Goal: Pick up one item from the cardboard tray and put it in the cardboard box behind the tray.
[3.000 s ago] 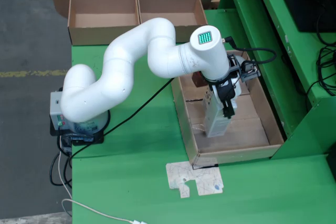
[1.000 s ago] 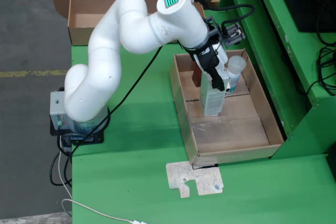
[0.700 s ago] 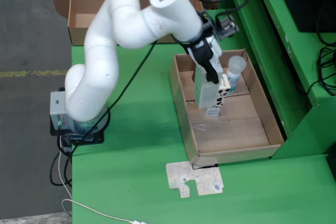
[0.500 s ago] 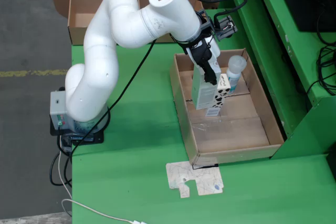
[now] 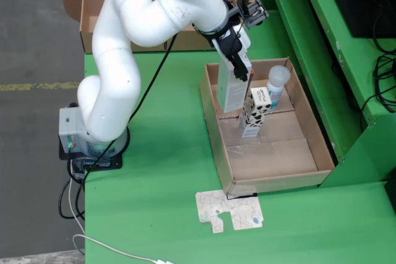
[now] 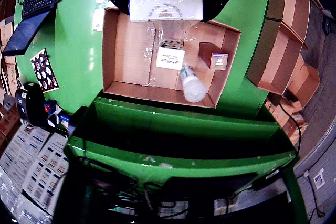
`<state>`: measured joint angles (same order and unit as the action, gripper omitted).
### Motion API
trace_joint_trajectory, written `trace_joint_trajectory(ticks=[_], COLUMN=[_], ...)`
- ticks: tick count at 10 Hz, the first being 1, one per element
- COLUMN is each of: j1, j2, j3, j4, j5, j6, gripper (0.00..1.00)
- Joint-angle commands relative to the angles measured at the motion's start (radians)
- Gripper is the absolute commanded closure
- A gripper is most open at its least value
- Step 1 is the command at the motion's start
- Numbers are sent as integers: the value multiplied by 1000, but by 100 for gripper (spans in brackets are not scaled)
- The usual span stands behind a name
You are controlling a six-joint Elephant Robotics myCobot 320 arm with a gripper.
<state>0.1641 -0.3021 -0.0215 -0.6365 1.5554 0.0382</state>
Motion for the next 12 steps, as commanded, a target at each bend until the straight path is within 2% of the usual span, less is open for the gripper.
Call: trace_joint_trajectory(ticks=[1, 11, 12], j1=[113, 401, 486], j2=[47, 120, 107], j3=[21, 21, 21], j4=[-25, -147, -128], j5=[-17, -33, -50], j6=[35, 162, 214], gripper=[100, 100, 100])
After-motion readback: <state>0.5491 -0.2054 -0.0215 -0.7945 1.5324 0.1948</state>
